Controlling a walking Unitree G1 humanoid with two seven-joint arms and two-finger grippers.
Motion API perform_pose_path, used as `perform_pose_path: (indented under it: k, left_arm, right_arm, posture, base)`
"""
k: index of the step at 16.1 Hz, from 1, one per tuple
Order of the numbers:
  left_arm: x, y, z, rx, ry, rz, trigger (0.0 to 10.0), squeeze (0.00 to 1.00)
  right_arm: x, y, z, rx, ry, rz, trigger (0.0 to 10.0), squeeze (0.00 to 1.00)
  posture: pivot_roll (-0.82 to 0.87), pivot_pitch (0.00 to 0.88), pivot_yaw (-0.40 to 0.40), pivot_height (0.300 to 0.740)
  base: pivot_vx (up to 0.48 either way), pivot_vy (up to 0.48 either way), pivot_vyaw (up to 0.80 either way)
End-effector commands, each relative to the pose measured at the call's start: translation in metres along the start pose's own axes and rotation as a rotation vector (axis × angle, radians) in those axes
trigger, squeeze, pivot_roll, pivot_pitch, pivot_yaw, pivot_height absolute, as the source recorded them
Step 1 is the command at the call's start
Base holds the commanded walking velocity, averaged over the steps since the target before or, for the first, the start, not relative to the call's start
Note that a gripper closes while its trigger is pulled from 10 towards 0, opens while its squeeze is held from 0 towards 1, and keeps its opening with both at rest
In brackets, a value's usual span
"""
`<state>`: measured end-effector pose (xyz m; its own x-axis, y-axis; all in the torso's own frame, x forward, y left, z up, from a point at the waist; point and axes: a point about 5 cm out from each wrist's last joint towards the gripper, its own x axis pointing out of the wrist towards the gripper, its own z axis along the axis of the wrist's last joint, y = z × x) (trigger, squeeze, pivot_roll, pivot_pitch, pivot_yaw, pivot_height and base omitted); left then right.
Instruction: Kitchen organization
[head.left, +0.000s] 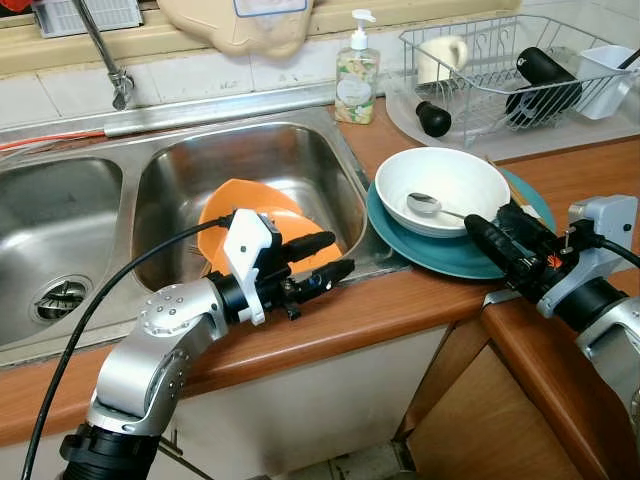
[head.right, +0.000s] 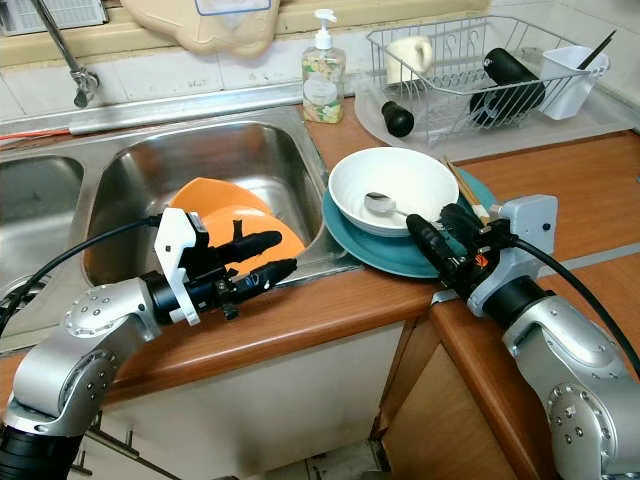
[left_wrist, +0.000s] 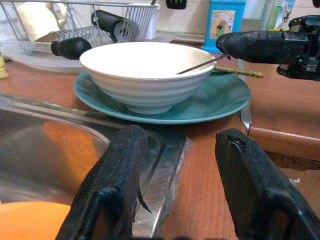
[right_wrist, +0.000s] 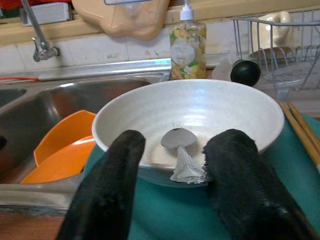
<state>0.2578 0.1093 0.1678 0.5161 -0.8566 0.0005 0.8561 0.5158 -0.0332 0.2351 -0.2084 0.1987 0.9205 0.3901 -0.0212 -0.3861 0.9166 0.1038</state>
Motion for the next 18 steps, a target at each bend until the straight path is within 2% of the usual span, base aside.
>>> perform_pose_path:
  k: [1, 12, 14, 15, 18]
  left_arm:
    - [-0.001, -0.003, 0.002, 0.009, 0.001, -0.008, 10.0, 0.00]
    - [0.002, -0.005, 0.001, 0.021, 0.014, -0.012, 10.0, 0.00]
    - [0.005, -0.003, 0.000, 0.070, 0.037, 0.002, 10.0, 0.00]
    - [0.009, 0.001, 0.003, 0.113, 0.035, 0.020, 10.0, 0.00]
    - [0.019, 0.006, 0.017, 0.194, -0.009, 0.029, 10.0, 0.00]
  right_arm:
    - [0.000, -0.002, -0.001, 0.012, -0.009, -0.001, 0.0, 0.00]
    - [0.002, 0.000, 0.002, 0.007, -0.028, 0.011, 0.0, 0.00]
    - [0.003, 0.001, 0.006, -0.003, -0.038, 0.017, 0.0, 0.00]
    - [0.005, 0.002, 0.015, -0.019, -0.065, 0.026, 0.0, 0.00]
    - [0.008, 0.007, 0.033, -0.047, -0.120, 0.049, 0.0, 0.00]
  posture:
    - [-0.21, 0.000, 0.069, 0.740]
    - [-0.22, 0.000, 0.076, 0.740]
    - [-0.22, 0.000, 0.076, 0.740]
    - [-0.21, 0.000, 0.076, 0.740]
    - [-0.21, 0.000, 0.078, 0.740]
  base:
    - [0.000, 0.000, 0.00]
    - [0.000, 0.000, 0.00]
    - [0.000, 0.000, 0.00]
    - [0.000, 0.000, 0.00]
    - [0.000, 0.000, 0.00]
